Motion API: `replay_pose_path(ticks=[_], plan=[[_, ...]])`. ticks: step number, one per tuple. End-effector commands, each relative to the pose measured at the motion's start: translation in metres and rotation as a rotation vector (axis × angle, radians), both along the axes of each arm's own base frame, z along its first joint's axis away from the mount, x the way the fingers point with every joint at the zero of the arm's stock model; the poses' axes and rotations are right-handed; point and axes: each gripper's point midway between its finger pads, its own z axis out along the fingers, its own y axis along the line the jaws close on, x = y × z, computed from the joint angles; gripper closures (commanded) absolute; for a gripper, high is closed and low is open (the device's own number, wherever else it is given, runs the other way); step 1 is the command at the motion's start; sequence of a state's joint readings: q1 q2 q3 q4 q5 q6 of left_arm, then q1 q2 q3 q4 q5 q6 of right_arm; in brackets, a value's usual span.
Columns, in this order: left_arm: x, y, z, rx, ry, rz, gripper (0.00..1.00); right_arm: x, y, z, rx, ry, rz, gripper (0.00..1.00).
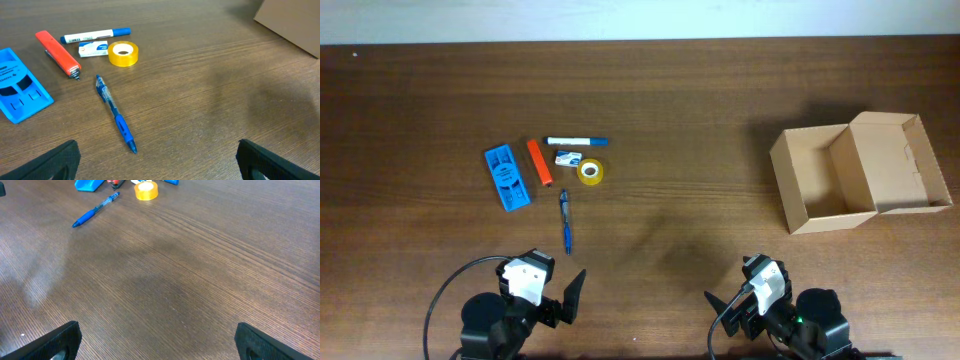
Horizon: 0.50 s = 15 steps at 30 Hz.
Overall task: Pack container
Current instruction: 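Raise the right gripper toward the cardboard box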
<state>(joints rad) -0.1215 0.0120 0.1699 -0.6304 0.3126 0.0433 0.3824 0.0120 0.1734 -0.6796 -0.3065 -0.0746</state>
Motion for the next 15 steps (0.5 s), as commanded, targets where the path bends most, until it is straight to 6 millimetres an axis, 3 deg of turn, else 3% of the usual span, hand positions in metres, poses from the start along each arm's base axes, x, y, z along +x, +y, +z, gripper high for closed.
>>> replay_pose_path(ticks=[1, 9, 13, 15], plan=[[0.001, 0.001, 0.001, -0.006, -0.004, 0.01, 0.01, 0.0, 0.0, -0.001, 0.002, -0.002, -0.006, 0.01], [0.001, 0.001, 0.001, -0.006, -0.004, 0.01, 0.01, 0.006, -0.006, 0.0, 0.004, -0.001, -0.06, 0.01], [0.001, 0.001, 0.001, -0.006, -0.004, 0.01, 0.01, 0.028, -0.045, -0.001, 0.399, 0.25, -0.597, 0.01], [0.001, 0.001, 0.001, -0.006, -0.004, 0.01, 0.01, 0.028, -0.045, -0.002, 0.48, 0.306, -0.648, 0.01]])
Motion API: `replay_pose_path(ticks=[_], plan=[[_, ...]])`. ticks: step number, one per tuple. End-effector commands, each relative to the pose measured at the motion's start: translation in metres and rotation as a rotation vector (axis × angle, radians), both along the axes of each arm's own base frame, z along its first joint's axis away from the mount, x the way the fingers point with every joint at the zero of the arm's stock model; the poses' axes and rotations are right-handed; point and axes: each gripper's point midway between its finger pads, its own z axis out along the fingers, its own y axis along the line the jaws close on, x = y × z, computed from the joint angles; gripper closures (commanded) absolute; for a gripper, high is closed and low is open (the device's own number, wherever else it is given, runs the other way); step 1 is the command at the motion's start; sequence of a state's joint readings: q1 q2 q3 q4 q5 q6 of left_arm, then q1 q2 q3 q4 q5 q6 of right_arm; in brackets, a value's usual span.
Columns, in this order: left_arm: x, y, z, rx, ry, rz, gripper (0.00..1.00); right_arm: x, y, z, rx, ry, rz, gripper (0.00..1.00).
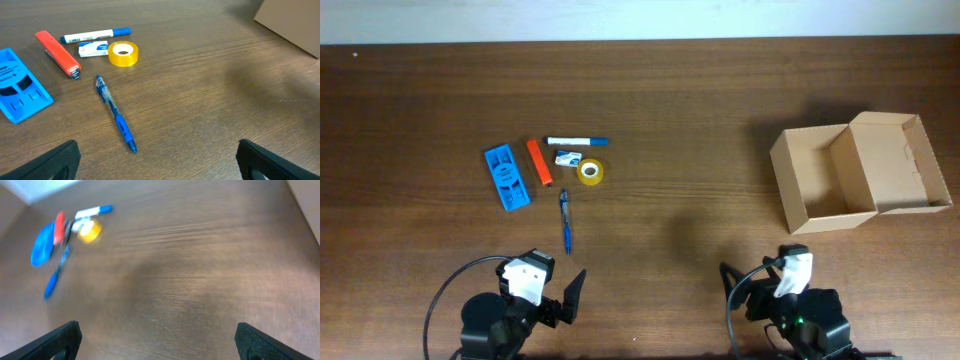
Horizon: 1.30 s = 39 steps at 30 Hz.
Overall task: Pack container
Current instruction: 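Raise the right gripper toward the cardboard box, then push the cardboard box leftward toward the items with the right gripper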
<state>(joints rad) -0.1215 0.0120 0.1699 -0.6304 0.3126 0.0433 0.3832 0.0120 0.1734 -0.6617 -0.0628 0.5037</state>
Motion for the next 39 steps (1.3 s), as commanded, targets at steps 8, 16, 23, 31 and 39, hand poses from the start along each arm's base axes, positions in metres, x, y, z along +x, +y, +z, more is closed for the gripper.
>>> replay_pose_path(ticks=[8, 16, 23, 31, 39], plan=[[0.001, 0.001, 0.001, -0.006, -0.004, 0.01, 0.01, 0.013, 0.014, 0.044, 0.283, -0.068, -0.053, 0.01], [0.001, 0.001, 0.001, -0.006, -0.004, 0.01, 0.01, 0.061, -0.008, 0.089, -0.002, 0.009, -0.209, 0.01], [0.001, 0.001, 0.001, -0.006, -0.004, 0.01, 0.01, 0.158, -0.051, 0.123, -0.232, 0.188, -0.25, 0.01], [0.001, 0.001, 0.001, -0.006, -0.004, 0.01, 0.01, 0.196, -0.095, 0.036, -0.364, 0.455, -0.185, 0.01], [0.001, 0.001, 0.001, -0.006, -0.004, 0.009, 0.01, 0.193, -0.097, -0.039, -0.399, 0.656, -0.14, 0.96]])
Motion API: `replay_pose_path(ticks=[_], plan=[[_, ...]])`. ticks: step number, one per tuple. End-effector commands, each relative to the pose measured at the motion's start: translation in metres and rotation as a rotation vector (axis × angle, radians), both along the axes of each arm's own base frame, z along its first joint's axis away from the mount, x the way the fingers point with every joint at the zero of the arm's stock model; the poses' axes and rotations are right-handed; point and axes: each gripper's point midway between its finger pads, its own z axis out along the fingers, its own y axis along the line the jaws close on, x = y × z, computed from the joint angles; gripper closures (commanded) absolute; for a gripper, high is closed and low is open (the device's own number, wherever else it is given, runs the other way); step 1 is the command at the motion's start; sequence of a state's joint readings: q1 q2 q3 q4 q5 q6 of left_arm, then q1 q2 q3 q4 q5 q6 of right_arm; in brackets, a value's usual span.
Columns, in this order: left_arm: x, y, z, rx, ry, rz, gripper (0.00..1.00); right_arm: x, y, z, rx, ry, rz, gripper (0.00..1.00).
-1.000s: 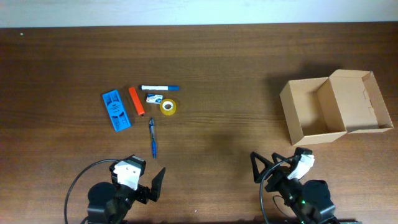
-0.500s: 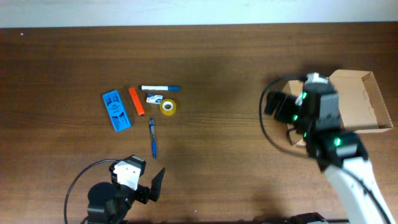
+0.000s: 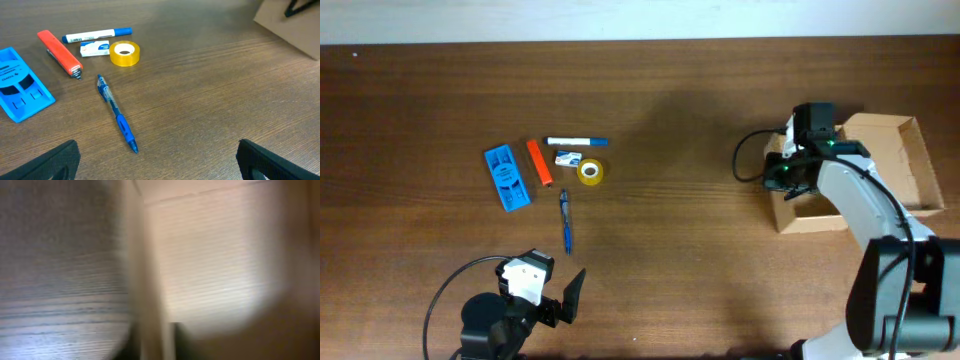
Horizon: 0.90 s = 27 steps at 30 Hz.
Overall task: Pack container
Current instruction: 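Push the cardboard box leftward toward the items with the right gripper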
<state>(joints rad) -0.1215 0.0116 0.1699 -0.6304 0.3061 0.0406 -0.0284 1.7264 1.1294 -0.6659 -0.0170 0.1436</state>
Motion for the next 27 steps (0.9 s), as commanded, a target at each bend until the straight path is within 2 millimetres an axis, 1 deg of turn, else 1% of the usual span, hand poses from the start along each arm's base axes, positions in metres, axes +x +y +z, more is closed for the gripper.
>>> replay_pose_path(ticks=[1, 2, 4, 6, 8, 9, 10, 11, 12, 13, 15, 17, 18, 20, 21, 22, 24, 27], plan=[[0.0, 0.0, 0.001, -0.006, -0.004, 0.003, 0.01, 0.007, -0.003, 0.008, -0.005, -0.026, 0.002, 0.96], [0.0, 0.0, 0.001, -0.006, -0.004, 0.003, 0.01, 0.006, -0.002, 0.009, -0.005, -0.024, 0.003, 0.96], [0.0, 0.0, 0.001, -0.006, -0.004, 0.003, 0.01, 0.007, 0.004, 0.019, -0.005, -0.021, 0.019, 0.96], [0.0, 0.0, 0.001, -0.006, -0.004, 0.003, 0.01, 0.013, 0.02, 0.034, -0.005, -0.034, 0.062, 0.96], [0.0, 0.0, 0.001, -0.006, -0.004, 0.003, 0.01, 0.022, 0.048, 0.054, -0.011, -0.066, 0.158, 0.96], [0.0, 0.0, 0.001, -0.006, -0.004, 0.003, 0.01, 0.025, 0.069, 0.065, -0.024, -0.087, 0.25, 0.96], [0.0, 0.0, 0.001, -0.006, -0.004, 0.003, 0.01, 0.025, 0.086, 0.071, -0.037, -0.102, 0.331, 0.96], [0.0, 0.0, 0.001, -0.006, -0.004, 0.003, 0.01, 0.025, 0.107, 0.077, -0.055, -0.122, 0.441, 0.96], [0.0, 0.0, 0.001, -0.006, -0.004, 0.003, 0.01, 0.021, 0.127, 0.08, -0.075, -0.135, 0.555, 0.96], [0.0, 0.0, 0.001, -0.006, -0.004, 0.003, 0.01, 0.012, 0.154, 0.08, -0.091, -0.146, 0.735, 0.96], [0.0, 0.0, 0.001, -0.006, -0.004, 0.003, 0.01, -0.012, 0.193, 0.078, -0.082, -0.155, 1.041, 0.96], [0.0, 0.0, 0.001, -0.006, -0.004, 0.003, 0.01, -0.031, 0.211, 0.076, -0.085, -0.145, 1.216, 0.96], [0.0, 0.0, 0.001, -0.006, -0.004, 0.003, 0.01, -0.046, 0.22, 0.074, -0.059, -0.13, 1.325, 0.96], [0.0, 0.0, 0.001, -0.006, -0.004, 0.003, 0.01, -0.071, 0.23, 0.073, 0.006, -0.106, 1.482, 0.96], [0.0, 0.0, 0.001, -0.006, -0.004, 0.003, 0.01, -0.081, 0.232, 0.073, 0.033, -0.095, 1.542, 0.96], [0.0, 0.0, 0.001, -0.006, -0.004, 0.003, 0.01, -0.087, 0.231, 0.072, 0.042, -0.083, 1.581, 0.96], [0.0, 0.0, 0.001, -0.006, -0.004, 0.003, 0.01, -0.092, 0.228, 0.071, 0.04, -0.071, 1.619, 0.96], [0.0, 0.0, 0.001, -0.006, -0.004, 0.003, 0.01, -0.092, 0.229, 0.071, 0.033, -0.082, 1.654, 0.96]])
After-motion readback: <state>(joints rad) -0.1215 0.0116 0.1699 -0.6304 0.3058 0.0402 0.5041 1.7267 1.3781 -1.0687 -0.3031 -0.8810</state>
